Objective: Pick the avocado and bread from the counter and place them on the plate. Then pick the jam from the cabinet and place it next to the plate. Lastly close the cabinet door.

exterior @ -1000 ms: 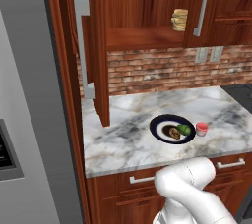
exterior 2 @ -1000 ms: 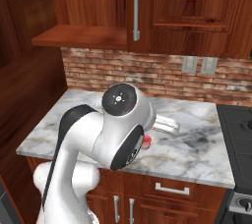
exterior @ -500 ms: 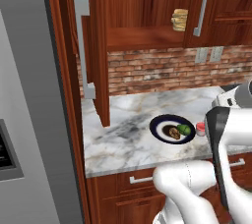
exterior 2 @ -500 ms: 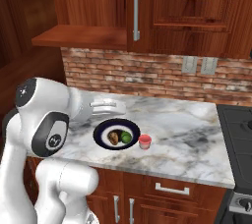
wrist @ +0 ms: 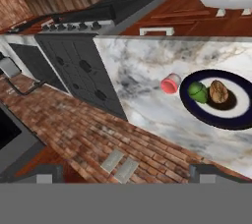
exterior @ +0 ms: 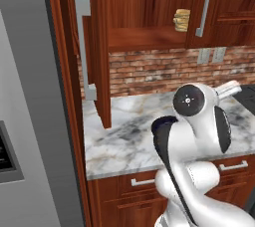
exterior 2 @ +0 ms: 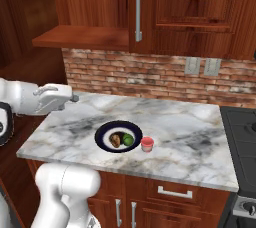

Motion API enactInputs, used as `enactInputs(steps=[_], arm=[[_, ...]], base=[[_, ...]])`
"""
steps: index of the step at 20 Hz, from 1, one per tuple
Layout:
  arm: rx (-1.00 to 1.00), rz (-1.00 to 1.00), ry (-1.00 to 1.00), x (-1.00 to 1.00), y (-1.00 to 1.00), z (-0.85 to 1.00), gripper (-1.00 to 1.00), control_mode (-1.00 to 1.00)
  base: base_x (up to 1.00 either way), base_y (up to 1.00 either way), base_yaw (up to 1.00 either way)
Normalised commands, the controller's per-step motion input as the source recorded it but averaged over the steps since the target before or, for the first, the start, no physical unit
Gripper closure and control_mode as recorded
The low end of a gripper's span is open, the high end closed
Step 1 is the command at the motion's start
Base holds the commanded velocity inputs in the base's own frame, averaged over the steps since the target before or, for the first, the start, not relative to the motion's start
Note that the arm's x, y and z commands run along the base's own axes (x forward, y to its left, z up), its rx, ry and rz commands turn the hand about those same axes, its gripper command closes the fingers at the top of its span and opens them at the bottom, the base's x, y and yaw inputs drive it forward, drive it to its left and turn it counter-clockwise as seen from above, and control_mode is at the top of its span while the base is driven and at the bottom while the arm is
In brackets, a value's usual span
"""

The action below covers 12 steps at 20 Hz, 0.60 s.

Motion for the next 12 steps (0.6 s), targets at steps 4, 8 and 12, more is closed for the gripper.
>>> enactInputs(steps=[4, 8, 12], arm=[[-0.22, 0.0, -0.05, 0.0, 0.78, -0.29, -1.0, -1.0], [-0.27, 0.03, -0.01, 0.0, 0.62, -0.37, -1.0, -1.0], [-0.28, 0.07, -0.02, -0.08, 0.26, -0.29, -1.0, -1.0]], base=[[0.0, 0.0, 0.0], [0.0, 0.0, 0.0], [0.0, 0.0, 0.0]])
